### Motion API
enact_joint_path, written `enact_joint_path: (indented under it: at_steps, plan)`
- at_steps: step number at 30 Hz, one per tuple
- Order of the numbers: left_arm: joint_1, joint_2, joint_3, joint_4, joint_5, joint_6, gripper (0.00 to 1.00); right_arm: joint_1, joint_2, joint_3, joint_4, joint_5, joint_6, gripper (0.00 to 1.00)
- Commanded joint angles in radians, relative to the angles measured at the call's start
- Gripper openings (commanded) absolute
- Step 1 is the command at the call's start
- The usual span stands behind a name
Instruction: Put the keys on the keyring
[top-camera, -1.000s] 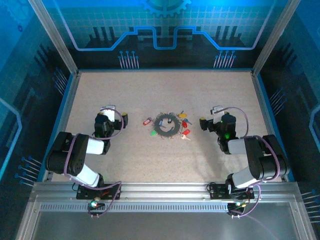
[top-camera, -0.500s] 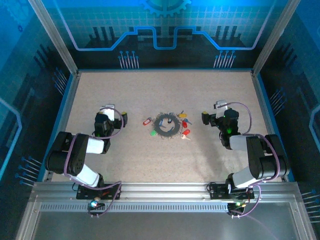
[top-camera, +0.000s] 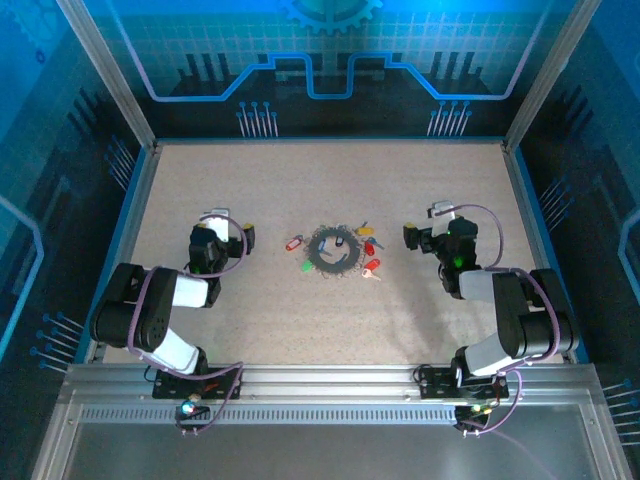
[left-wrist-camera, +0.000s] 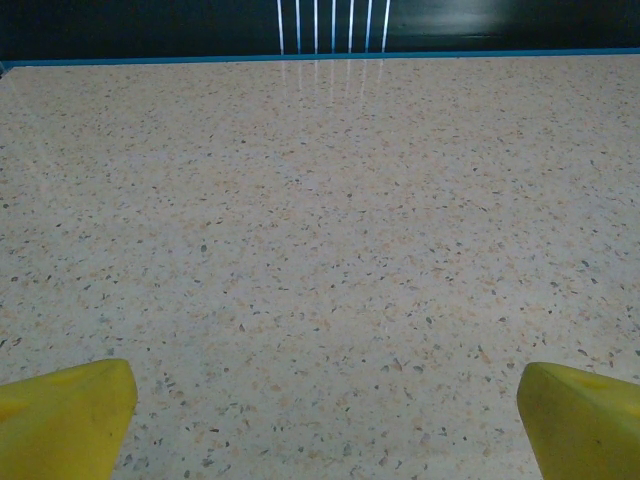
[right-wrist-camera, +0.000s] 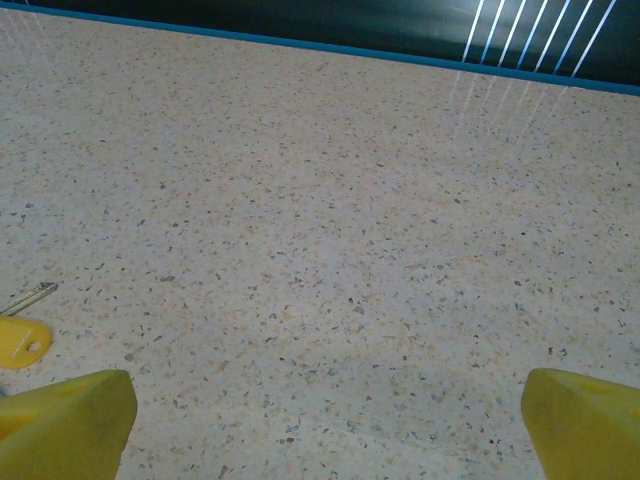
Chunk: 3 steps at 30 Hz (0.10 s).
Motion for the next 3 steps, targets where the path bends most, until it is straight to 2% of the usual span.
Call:
enact_joint_path:
  at_steps: [1, 3]
  plan:
    - [0.009, -0.004, 0.015, 0.009, -0.012, -0.019, 0.99, -0.008, 0.006, 0.011, -0.004, -0.016, 0.012, 1.0]
    - [0.009, -0.005, 0.015, 0.008, -0.012, -0.019, 0.99, -0.006, 0.006, 0.011, -0.002, -0.012, 0.012, 1.0]
